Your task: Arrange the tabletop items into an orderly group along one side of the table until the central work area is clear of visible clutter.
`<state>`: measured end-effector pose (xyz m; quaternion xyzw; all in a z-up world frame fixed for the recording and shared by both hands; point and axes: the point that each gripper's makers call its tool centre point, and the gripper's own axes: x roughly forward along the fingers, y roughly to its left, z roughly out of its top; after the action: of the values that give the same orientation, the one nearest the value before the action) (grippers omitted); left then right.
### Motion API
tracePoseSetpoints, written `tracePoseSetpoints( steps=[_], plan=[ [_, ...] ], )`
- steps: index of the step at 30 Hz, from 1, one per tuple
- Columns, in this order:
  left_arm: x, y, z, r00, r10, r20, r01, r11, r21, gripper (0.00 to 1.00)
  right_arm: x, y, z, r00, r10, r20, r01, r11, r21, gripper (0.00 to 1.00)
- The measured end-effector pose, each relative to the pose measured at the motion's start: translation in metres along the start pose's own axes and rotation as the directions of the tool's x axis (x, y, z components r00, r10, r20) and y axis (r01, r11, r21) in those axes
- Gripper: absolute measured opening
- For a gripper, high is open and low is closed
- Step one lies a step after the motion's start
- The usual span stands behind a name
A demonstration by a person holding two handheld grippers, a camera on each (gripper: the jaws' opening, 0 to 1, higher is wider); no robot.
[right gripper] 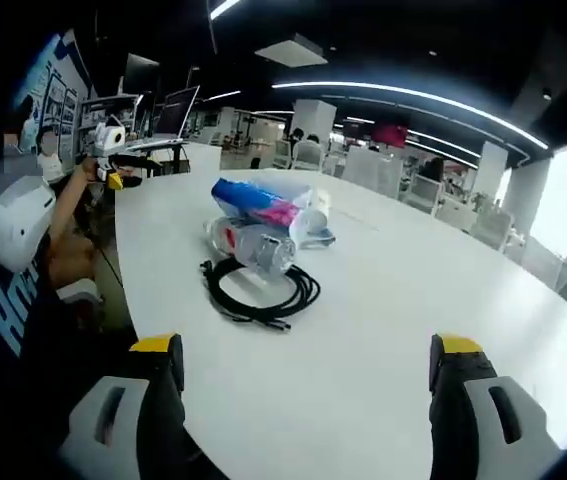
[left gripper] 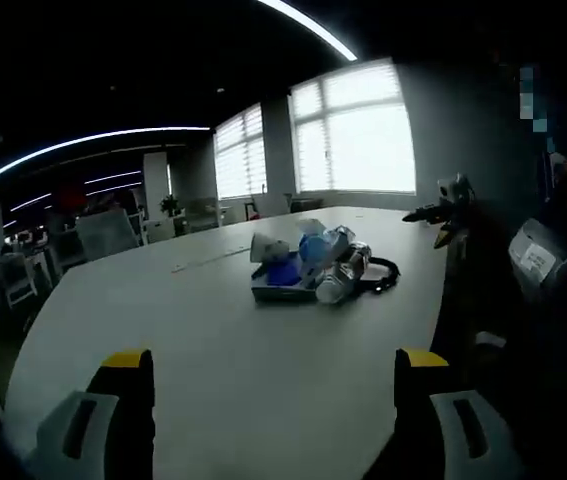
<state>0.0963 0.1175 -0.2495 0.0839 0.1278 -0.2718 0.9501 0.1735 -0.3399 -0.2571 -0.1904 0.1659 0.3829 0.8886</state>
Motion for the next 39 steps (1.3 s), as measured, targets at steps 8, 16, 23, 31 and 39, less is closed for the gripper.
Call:
tracePoseSetpoints(
  steps=[8,16,23,31,39],
  plan=[
    [0.0007,-0.0009,-0.0006,1.000,-0.001,-0.001,0.001,1.000,0.001,1.00,0.0014,-0.0006,-0.0023,1.000,0.001,-0.009,-0.001,1.000,-0.006,1.00],
    [0.0016,-0.0010,0.0011,1.000,-0.005,0.001,0.005,1.000,0.003,1.00,0.0023,-0.0018,-0.0002,1.000,0.001,-0.003,-0.001,1.000,-0.005,1.00],
    [0.0016,-0.0011,0.0007,1.000,-0.005,0.000,0.005,1.000,0.003,1.00,0.0039,-0.0027,0.0022,1.000,-0.004,0.004,0.004,1.000,-0.007,1.00],
    [0.0030,-0.0029,0.0006,1.000,-0.009,0.000,0.009,1.000,0.007,1.00,0.0035,-0.0029,0.0023,1.000,-0.005,0.003,0.005,1.000,-0.008,1.00],
    [0.0036,-0.0035,0.0023,1.000,-0.020,0.007,0.020,1.000,0.011,1.00,0.0026,-0.0018,0.0019,1.000,-0.005,0.005,0.005,1.000,-0.003,1.00]
  ],
)
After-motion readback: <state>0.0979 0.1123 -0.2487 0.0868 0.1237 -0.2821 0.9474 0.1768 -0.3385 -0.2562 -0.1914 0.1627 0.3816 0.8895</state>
